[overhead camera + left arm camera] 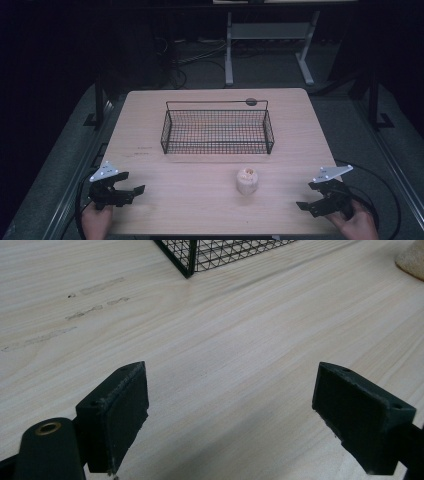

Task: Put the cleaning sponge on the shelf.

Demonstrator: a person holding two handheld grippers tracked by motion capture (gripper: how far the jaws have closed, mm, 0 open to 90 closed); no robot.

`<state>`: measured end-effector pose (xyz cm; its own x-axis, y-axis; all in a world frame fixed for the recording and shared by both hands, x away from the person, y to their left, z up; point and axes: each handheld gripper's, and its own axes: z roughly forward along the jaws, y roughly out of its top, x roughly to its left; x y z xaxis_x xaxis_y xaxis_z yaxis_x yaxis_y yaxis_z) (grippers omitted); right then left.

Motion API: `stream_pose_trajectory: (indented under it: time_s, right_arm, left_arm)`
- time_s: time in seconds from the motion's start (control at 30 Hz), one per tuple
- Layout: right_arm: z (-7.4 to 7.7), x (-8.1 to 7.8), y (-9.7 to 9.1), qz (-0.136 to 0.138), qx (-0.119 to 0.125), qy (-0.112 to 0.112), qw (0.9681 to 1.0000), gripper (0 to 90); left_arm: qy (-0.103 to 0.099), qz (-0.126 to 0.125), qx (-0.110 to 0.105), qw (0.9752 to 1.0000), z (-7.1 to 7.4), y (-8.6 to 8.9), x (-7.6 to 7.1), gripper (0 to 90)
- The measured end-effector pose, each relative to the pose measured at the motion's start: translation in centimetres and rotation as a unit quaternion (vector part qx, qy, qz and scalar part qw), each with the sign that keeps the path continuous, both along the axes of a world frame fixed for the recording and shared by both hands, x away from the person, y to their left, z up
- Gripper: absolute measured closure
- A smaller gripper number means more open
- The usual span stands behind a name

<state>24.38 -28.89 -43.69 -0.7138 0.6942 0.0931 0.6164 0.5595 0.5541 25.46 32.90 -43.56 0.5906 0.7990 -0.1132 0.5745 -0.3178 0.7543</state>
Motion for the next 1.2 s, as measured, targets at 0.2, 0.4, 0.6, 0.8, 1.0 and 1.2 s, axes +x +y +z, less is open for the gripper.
stream_pose_trajectory:
  time_s: [0.2,0.4,0.6,0.8,1.0,1.2]
  right_arm:
    - [0.0,0.6,0.5,0.01,-0.005,0.008,0.9999,16.1]
    - [0.5,1.0,1.2,0.025,-0.005,0.006,0.9997,16.1]
    - [1.3,1.2,2.0,0.037,-0.008,0.001,0.9993,16.1]
    - [2.0,1.2,3.0,0.051,-0.013,-0.002,0.9986,16.1]
    - [2.8,1.6,4.1,0.069,-0.025,-0.006,0.9973,16.2]
    - [3.3,2.2,5.3,0.083,-0.033,-0.004,0.996,16.2]
  left_arm:
    - [-0.001,-0.003,0.006,1.0,0.0,-0.2,0.0,13.7]
    - [0.001,0.001,0.006,1.0,0.0,0.0,0.0,13.7]
    - [-0.001,0.002,0.006,1.0,0.0,0.1,-0.2,13.7]
    - [0.001,0.001,0.005,1.0,-0.1,0.0,-0.1,13.7]
    - [-0.001,0.0,0.005,1.0,0.0,-0.1,-0.1,13.6]
    - [-0.002,0.002,0.004,1.0,0.0,0.0,-0.2,13.7]
